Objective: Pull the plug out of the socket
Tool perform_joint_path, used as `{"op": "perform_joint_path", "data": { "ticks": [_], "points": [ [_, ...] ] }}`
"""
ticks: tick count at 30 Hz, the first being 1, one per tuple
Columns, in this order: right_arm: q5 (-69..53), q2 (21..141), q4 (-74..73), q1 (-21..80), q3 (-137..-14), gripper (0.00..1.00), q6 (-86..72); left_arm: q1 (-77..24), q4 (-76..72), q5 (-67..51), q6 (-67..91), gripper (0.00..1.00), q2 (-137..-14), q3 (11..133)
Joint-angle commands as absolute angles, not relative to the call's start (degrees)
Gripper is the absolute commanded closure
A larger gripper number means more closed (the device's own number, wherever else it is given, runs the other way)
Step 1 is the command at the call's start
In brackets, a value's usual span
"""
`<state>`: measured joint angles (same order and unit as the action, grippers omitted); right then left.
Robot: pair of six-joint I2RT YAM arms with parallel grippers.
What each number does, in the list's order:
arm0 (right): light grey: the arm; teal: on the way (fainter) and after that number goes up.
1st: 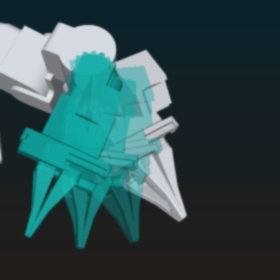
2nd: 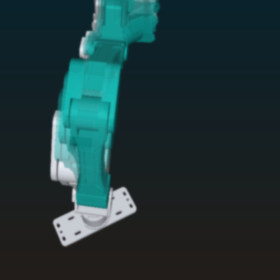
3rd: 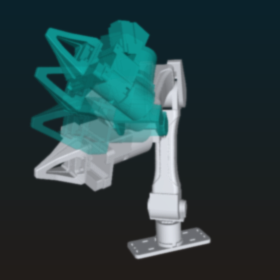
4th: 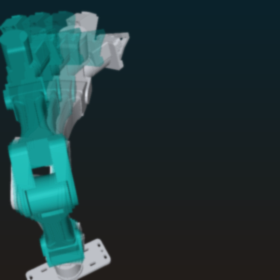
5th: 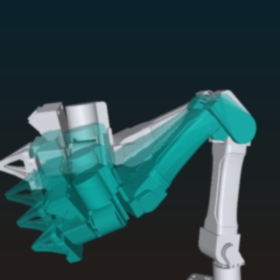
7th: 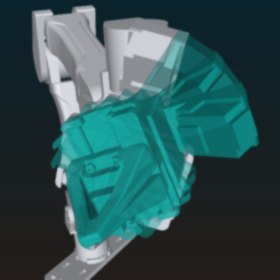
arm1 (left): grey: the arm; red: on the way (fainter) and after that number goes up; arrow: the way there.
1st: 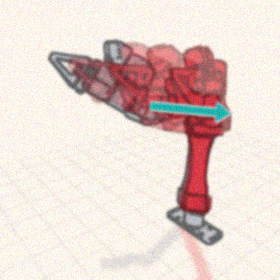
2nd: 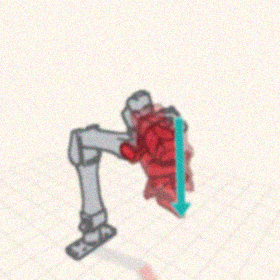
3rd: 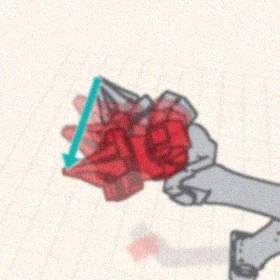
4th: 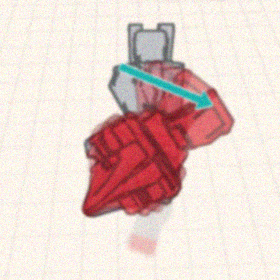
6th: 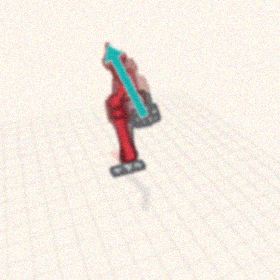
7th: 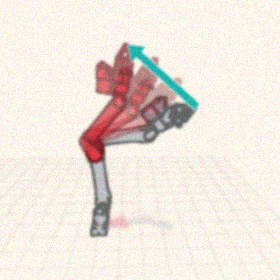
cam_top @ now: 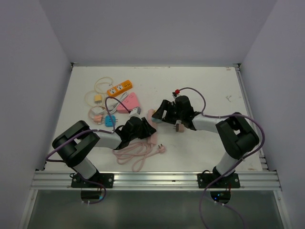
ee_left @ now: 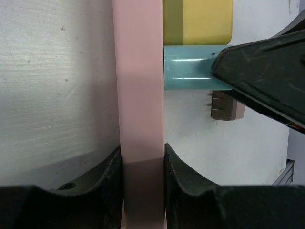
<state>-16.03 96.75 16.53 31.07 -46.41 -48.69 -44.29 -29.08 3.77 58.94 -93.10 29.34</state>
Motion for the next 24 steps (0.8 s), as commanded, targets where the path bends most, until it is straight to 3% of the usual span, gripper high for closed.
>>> {"op": "perform_joint_path", "data": {
  "ticks": [1,2,5,8,9,11,12,14,18,21,24],
  "points": [
    [-16.87,98.78,20.21,31.90,-48.16,0.24,-49.13,-44.21,-20.30,4.13,54.76,1.00,-95.27,26.54],
    [-16.87,98.79,20.56,31.99,-47.99,0.24,-49.22,-44.21,-20.30,4.04,54.84,1.00,-95.36,26.63],
    [-17.23,99.05,21.53,32.08,-47.20,0.40,-49.22,-44.21,-20.65,3.87,54.67,1.00,-95.27,26.54],
    [-17.05,98.26,21.62,32.08,-46.32,0.67,-48.96,-44.21,-21.01,3.69,54.58,1.00,-95.01,26.37],
    [-16.96,98.00,21.53,32.08,-46.06,0.82,-48.87,-44.21,-21.09,3.69,54.58,1.00,-94.75,26.37],
    [-16.96,96.95,21.27,32.17,-45.27,0.93,-48.43,-44.21,-21.44,3.69,54.58,0.93,-94.40,26.10],
    [-17.05,96.60,21.18,32.08,-44.57,1.00,-48.25,-44.30,-21.53,3.69,54.75,0.83,-94.22,25.93],
    [-17.23,95.63,21.09,32.25,-43.95,1.00,-48.08,-44.21,-21.88,3.60,54.84,0.74,-93.96,25.93],
    [-17.23,94.05,21.27,32.96,-41.84,1.00,-48.08,-44.21,-22.32,3.43,54.67,0.45,-92.99,26.36],
    [-17.14,92.90,21.36,33.57,-40.87,1.00,-48.43,-44.21,-22.32,3.43,54.23,0.38,-93.16,27.59],
    [-16.70,91.94,21.45,34.28,-40.08,1.00,-48.78,-44.21,-21.71,3.43,53.97,0.37,-93.86,29.08]
  ]
}}
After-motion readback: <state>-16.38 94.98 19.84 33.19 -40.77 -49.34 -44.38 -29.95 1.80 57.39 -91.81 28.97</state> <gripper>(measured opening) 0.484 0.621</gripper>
